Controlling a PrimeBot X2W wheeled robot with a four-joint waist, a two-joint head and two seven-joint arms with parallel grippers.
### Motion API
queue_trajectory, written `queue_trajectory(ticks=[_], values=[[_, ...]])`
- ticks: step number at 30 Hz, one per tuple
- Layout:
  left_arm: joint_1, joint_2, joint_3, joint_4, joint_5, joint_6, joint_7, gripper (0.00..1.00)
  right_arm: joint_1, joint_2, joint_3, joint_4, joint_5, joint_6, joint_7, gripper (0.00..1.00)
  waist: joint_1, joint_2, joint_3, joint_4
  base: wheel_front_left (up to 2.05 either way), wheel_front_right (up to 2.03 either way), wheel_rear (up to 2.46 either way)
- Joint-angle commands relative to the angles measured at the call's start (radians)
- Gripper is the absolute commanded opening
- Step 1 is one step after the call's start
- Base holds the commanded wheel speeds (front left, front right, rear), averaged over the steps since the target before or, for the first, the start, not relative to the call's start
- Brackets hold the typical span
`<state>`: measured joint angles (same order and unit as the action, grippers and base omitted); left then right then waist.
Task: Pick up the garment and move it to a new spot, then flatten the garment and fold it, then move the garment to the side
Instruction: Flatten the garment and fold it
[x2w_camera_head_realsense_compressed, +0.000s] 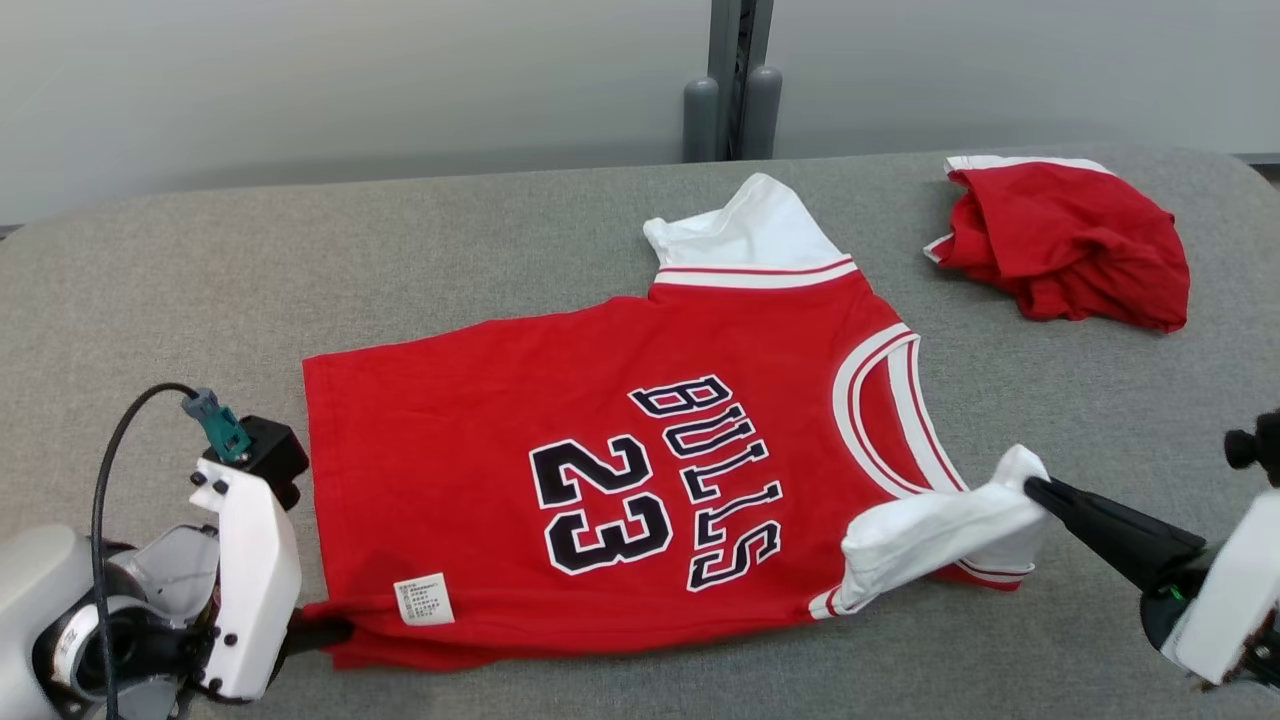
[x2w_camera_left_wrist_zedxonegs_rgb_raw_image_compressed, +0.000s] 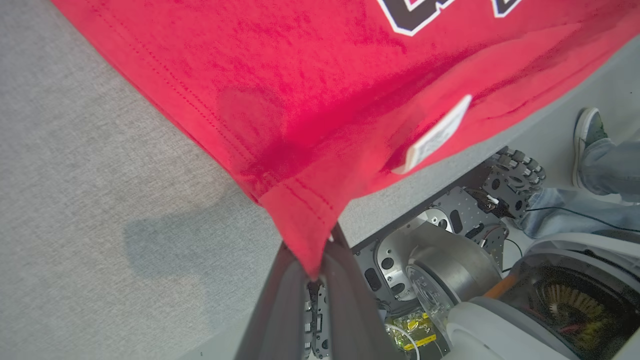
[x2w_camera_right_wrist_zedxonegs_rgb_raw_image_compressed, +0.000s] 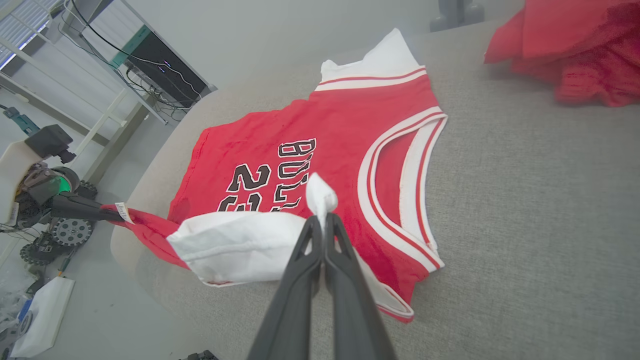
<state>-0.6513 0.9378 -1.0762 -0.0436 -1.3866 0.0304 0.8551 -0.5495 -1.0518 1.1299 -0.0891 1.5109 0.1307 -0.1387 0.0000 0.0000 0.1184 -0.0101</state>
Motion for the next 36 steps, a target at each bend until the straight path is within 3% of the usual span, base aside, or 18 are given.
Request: queue_trajectory(ticks=[1, 8, 13, 21, 36], values=[[-0.027, -0.012, 0.01, 0.026, -0.017, -0.005, 0.014, 0.0, -0.03, 0.028, -0.009, 0.024, 0.007, 0.001, 0.033, 0.0, 0.0, 0.0, 0.022, -0.001, 0.0, 0.0, 0.0], [-0.115, -0.091, 0.023, 0.17, -0.044, -0.02, 0.083, 0.0, -0.179, 0.15, 0.0, 0.196, 0.01, 0.001, 0.232, 0.0, 0.0, 0.0, 0.07, -0.001, 0.0, 0.0, 0.0], [-0.153, -0.124, 0.018, 0.267, -0.05, -0.04, 0.12, 0.0, -0.244, 0.215, 0.002, 0.31, 0.012, 0.001, 0.307, 0.0, 0.0, 0.0, 0.084, 0.004, 0.0, 0.0, 0.0], [-0.163, -0.131, 0.018, 0.342, -0.051, -0.065, 0.132, 0.0, -0.27, 0.26, -0.01, 0.408, 0.012, 0.0, 0.303, 0.0, 0.0, 0.0, 0.094, 0.008, 0.0, 0.0, 0.0], [-0.232, -0.219, 0.012, 0.463, -0.007, -0.095, 0.117, 0.0, -0.376, 0.389, 0.014, 0.555, -0.056, 0.001, 0.321, 0.0, 0.0, 0.0, 0.149, 0.0, 0.0, 0.0, 0.0]])
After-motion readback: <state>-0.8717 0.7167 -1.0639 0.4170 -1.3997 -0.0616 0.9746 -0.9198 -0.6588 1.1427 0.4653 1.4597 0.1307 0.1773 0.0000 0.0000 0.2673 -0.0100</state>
